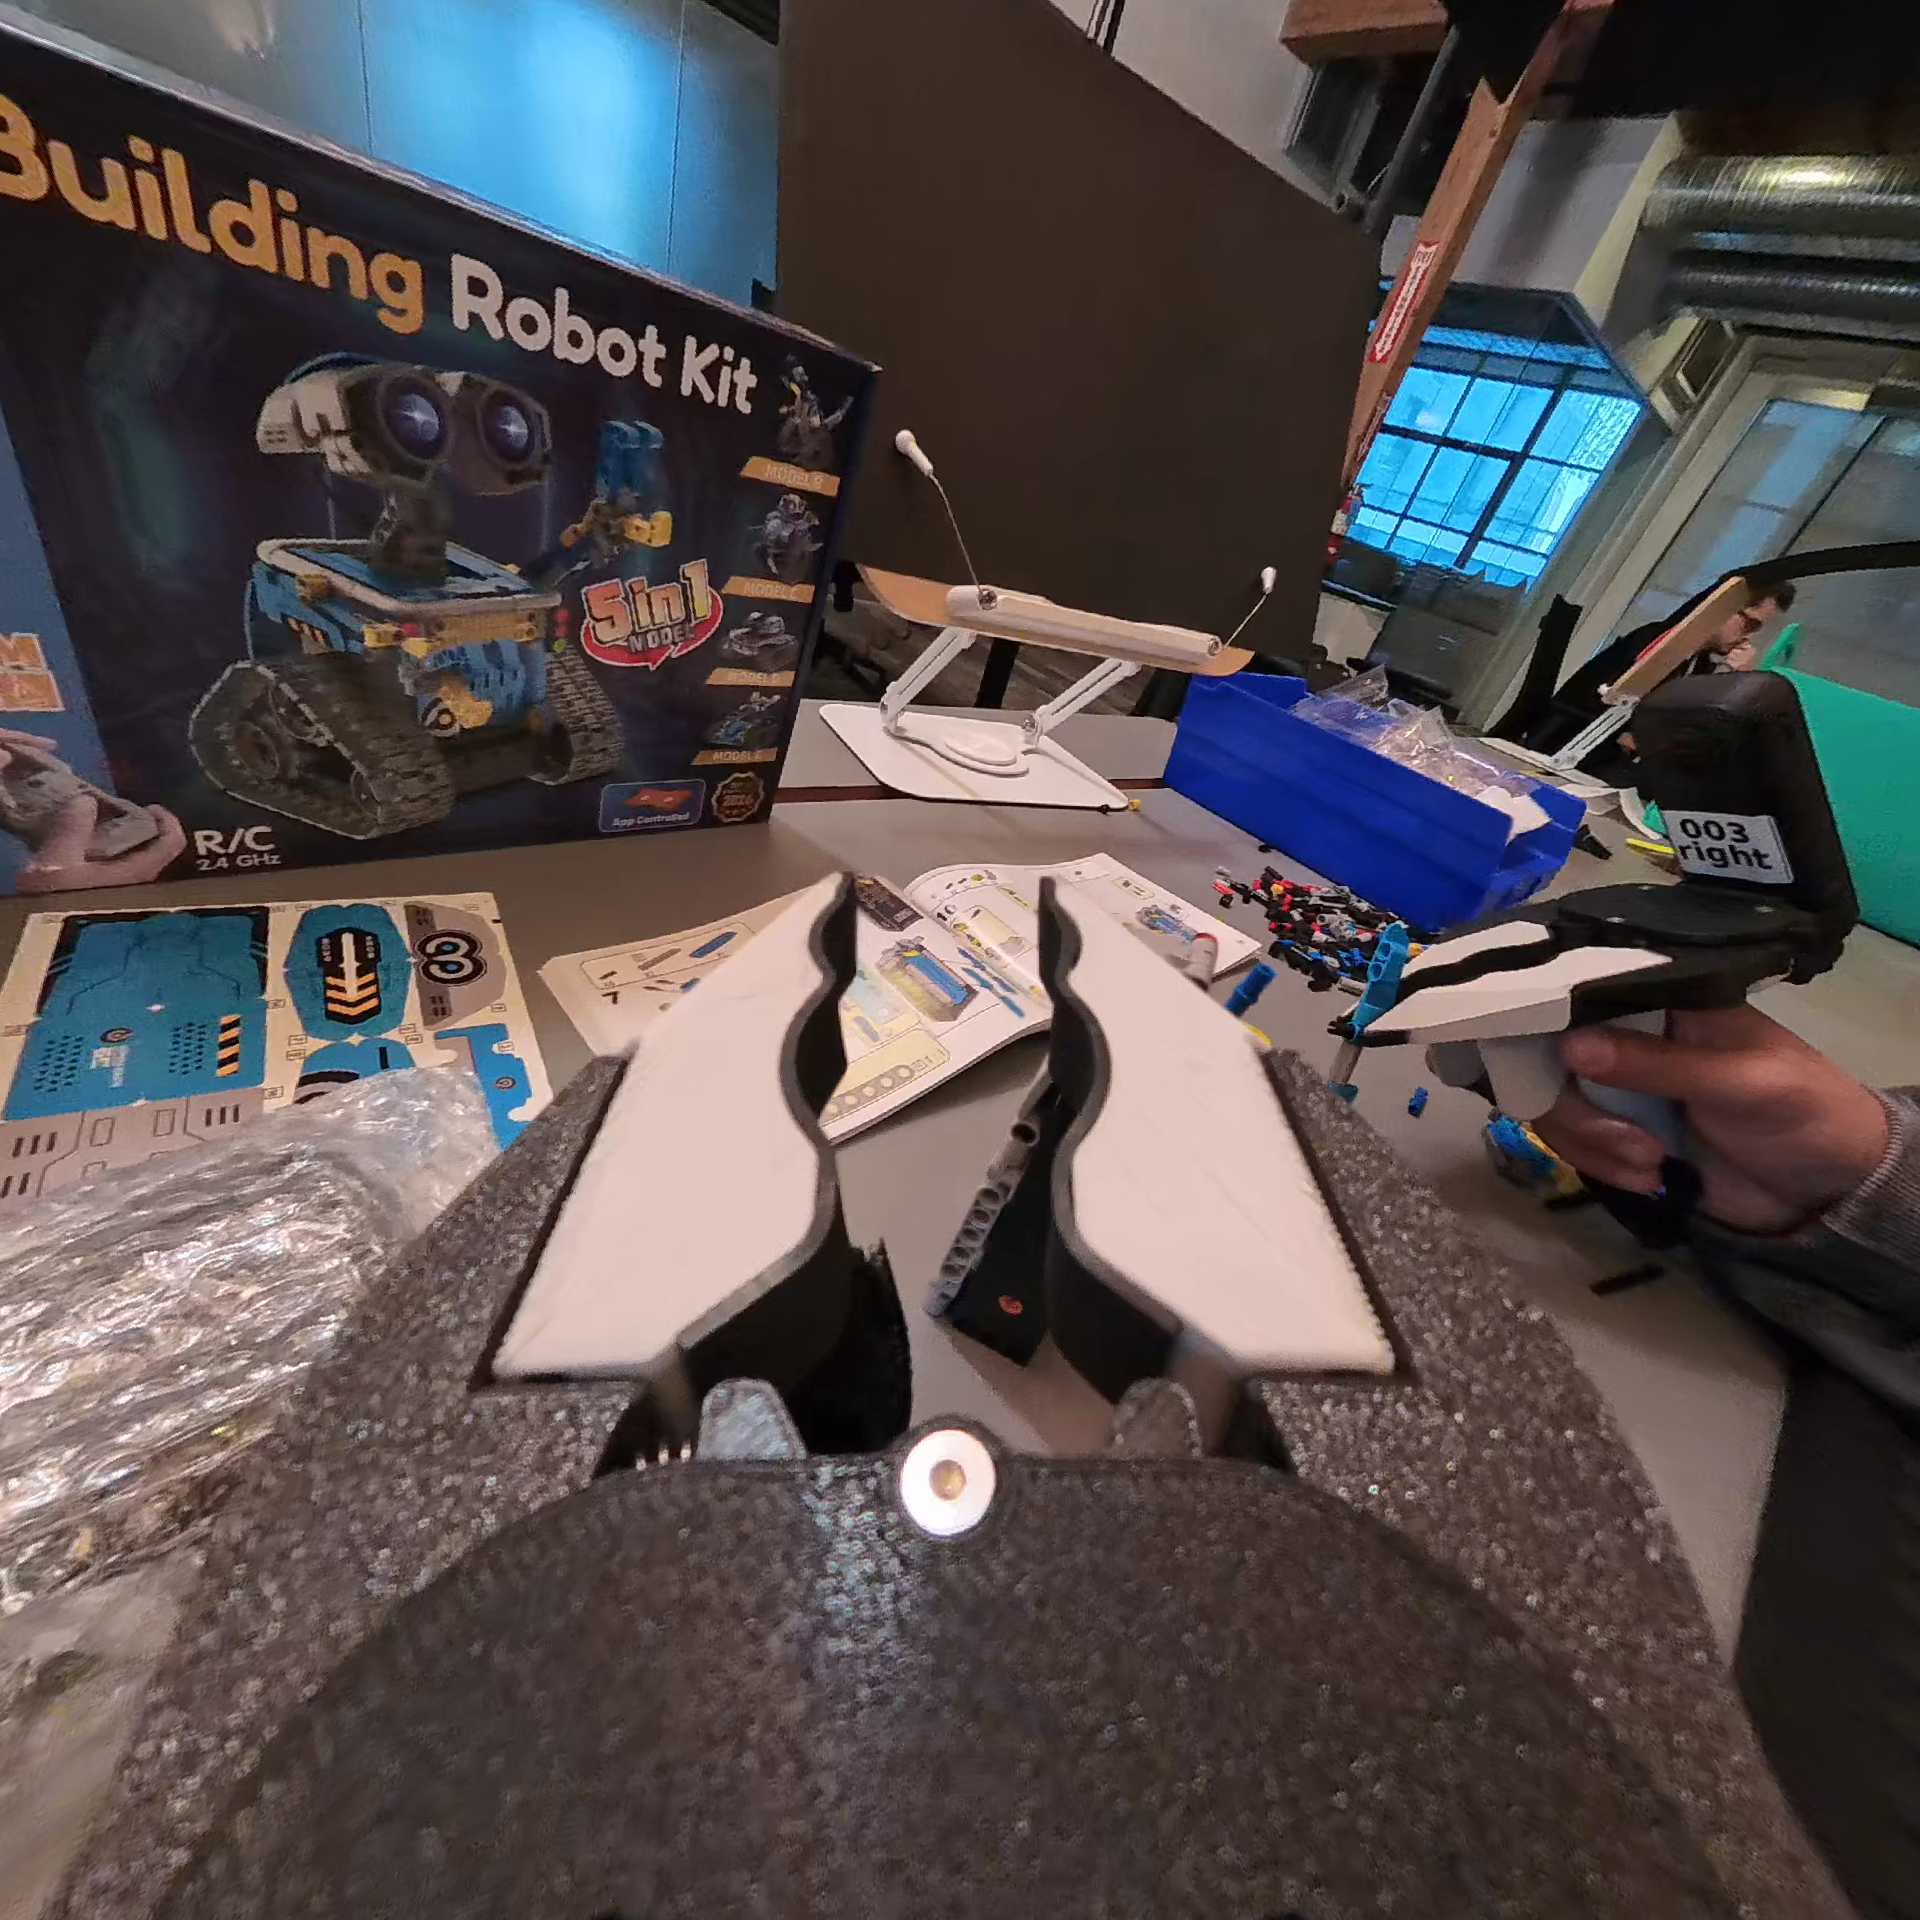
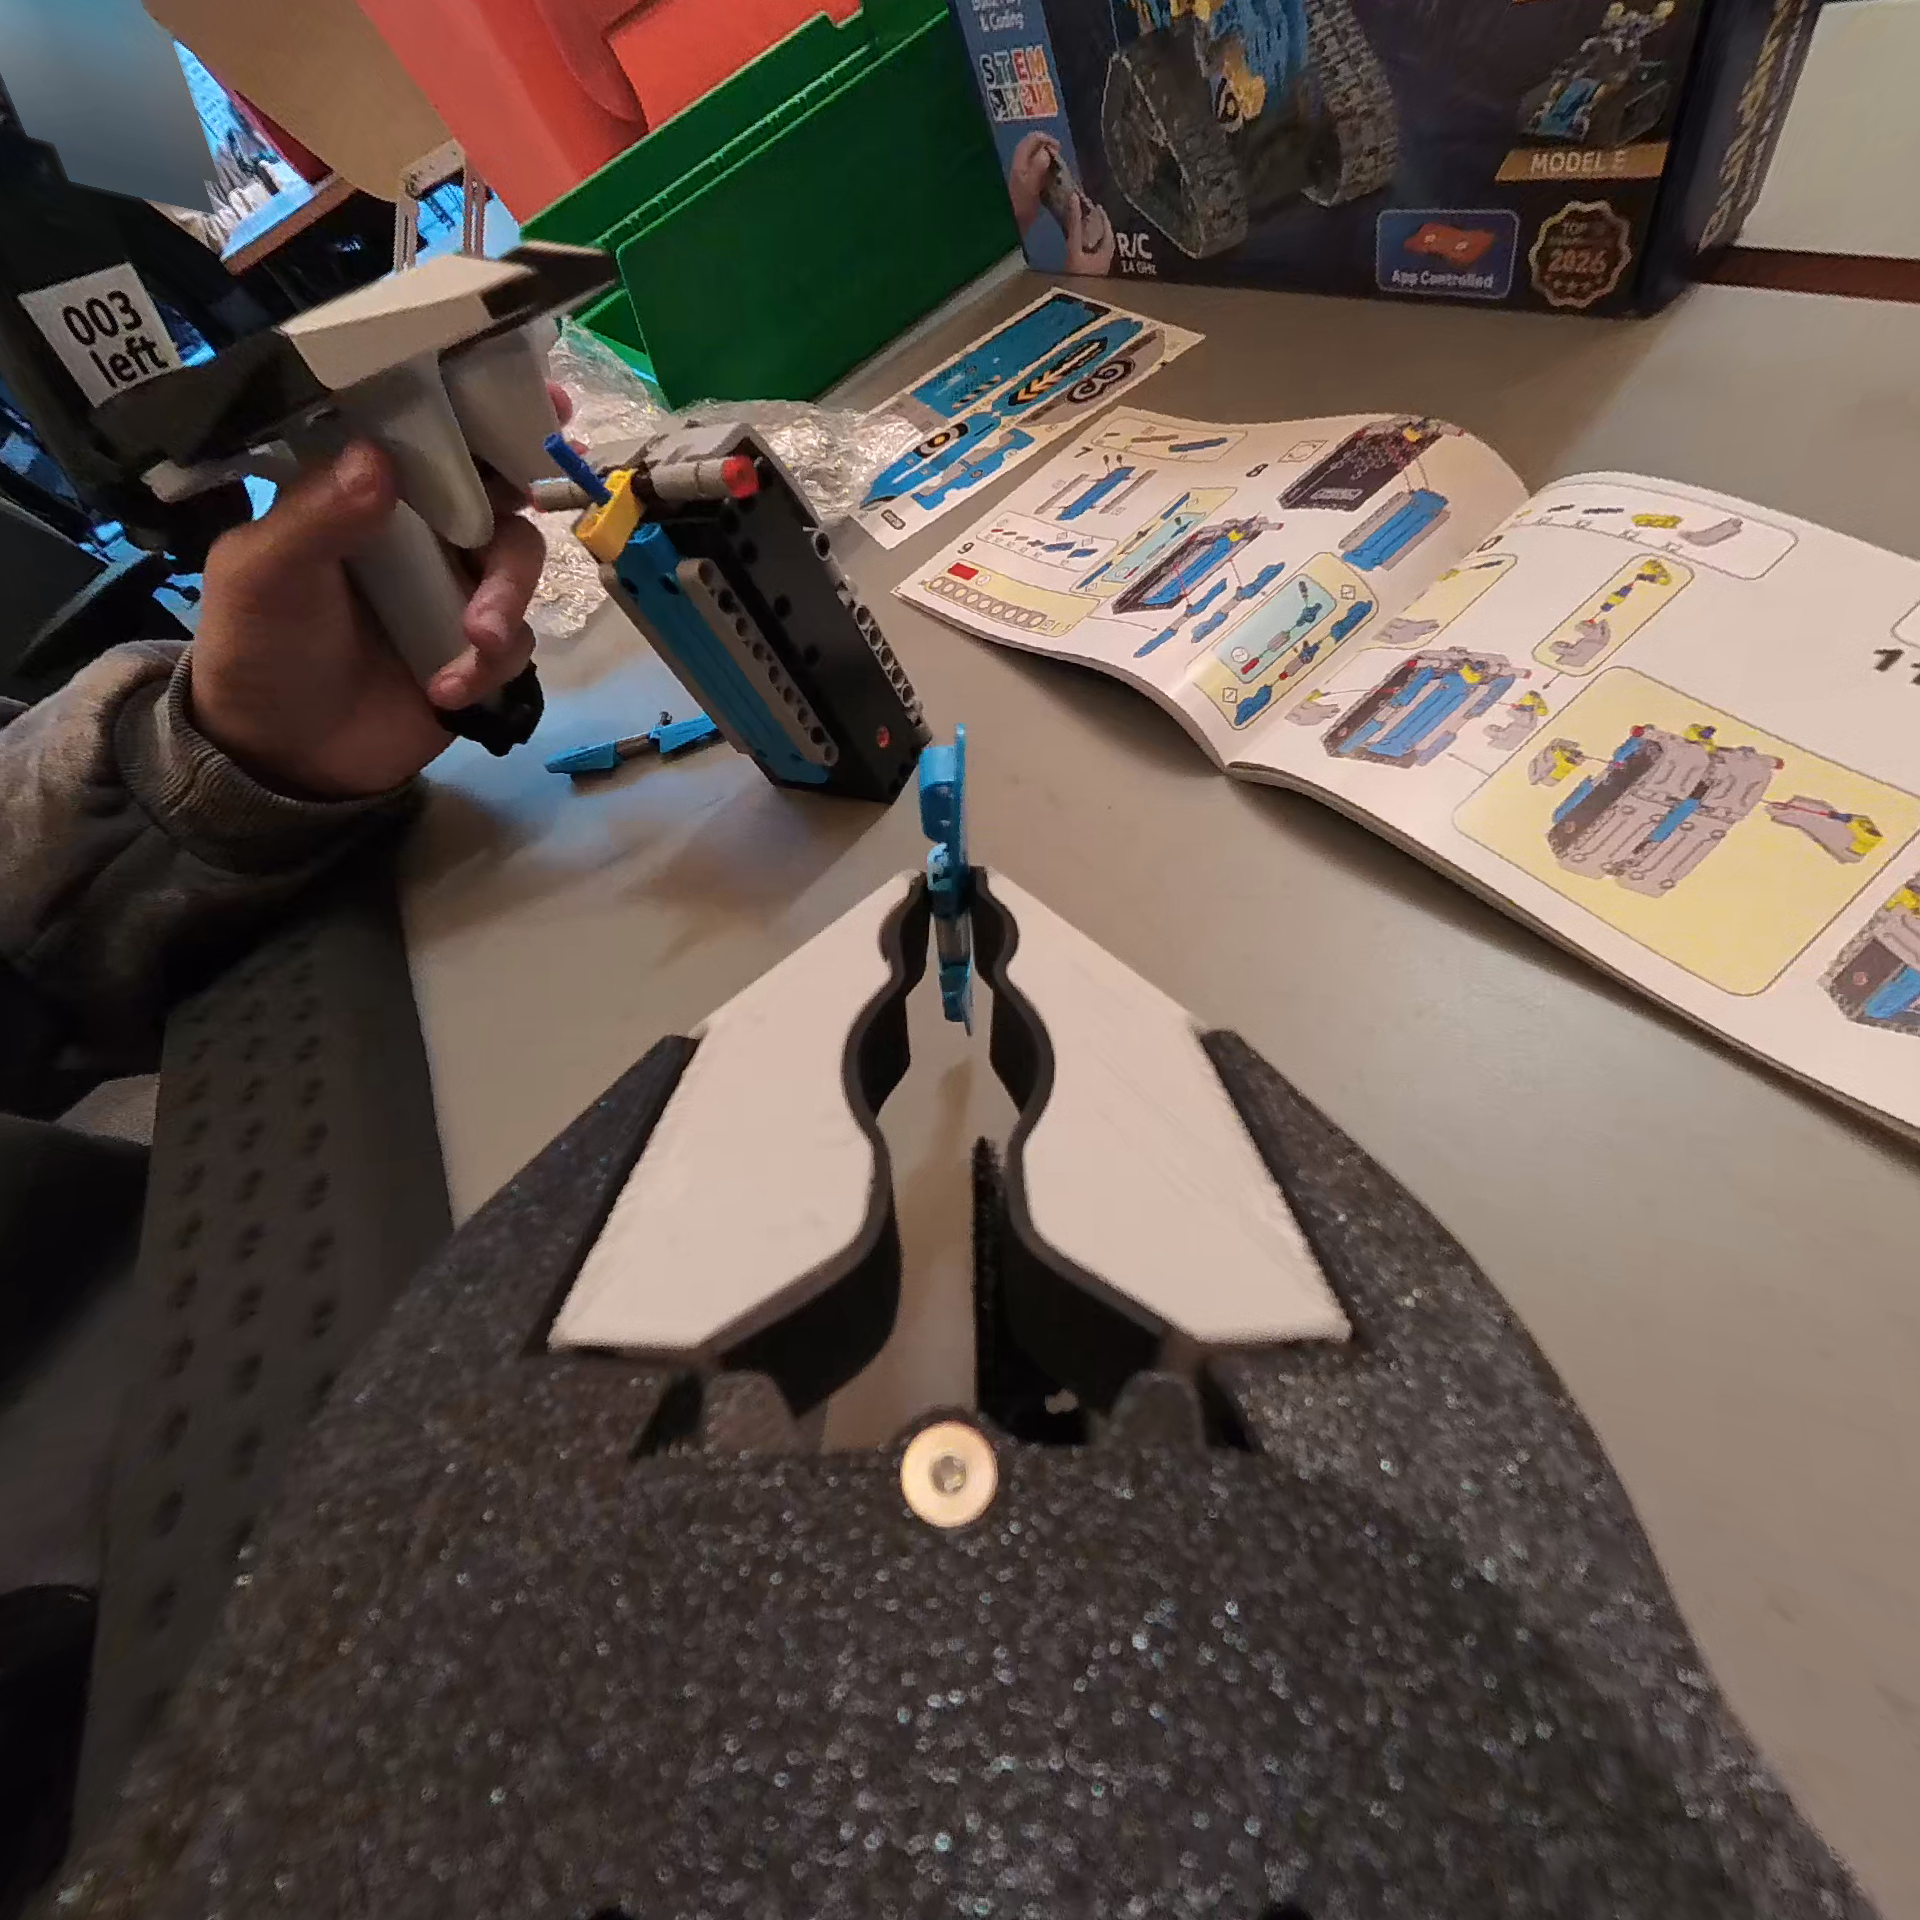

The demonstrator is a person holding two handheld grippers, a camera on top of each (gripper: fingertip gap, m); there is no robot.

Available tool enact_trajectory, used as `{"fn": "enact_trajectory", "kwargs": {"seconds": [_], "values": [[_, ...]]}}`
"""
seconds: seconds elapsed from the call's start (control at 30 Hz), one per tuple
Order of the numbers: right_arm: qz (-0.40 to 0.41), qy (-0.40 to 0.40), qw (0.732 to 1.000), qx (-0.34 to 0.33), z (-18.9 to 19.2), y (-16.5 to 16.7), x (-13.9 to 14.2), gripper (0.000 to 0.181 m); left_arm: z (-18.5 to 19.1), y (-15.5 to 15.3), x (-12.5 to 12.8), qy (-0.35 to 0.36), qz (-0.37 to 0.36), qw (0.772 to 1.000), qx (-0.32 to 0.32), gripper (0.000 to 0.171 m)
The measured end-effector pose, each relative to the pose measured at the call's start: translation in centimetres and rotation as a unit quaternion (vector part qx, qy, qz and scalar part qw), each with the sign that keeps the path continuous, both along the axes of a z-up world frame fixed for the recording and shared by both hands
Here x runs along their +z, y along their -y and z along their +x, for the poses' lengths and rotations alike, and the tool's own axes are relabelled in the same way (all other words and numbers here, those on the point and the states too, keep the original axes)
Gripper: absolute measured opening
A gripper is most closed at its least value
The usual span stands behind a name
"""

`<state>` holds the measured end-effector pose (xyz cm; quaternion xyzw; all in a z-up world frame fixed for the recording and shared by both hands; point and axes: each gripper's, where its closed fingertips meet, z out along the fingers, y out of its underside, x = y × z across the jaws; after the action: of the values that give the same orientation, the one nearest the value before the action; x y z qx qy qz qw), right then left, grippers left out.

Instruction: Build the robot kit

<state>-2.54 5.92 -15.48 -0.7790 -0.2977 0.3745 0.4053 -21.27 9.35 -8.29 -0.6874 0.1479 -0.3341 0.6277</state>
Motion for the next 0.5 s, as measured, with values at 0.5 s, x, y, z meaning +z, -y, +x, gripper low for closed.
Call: {"fn": "enact_trajectory", "kwargs": {"seconds": [0.5], "values": [[-0.053, -0.022, 0.998, 0.029, -1.2, 0.5, -1.1, 0.007, 0.3, -0.2, -0.8, 0.016, -0.029, 0.999, -0.028, 0.034]]}}
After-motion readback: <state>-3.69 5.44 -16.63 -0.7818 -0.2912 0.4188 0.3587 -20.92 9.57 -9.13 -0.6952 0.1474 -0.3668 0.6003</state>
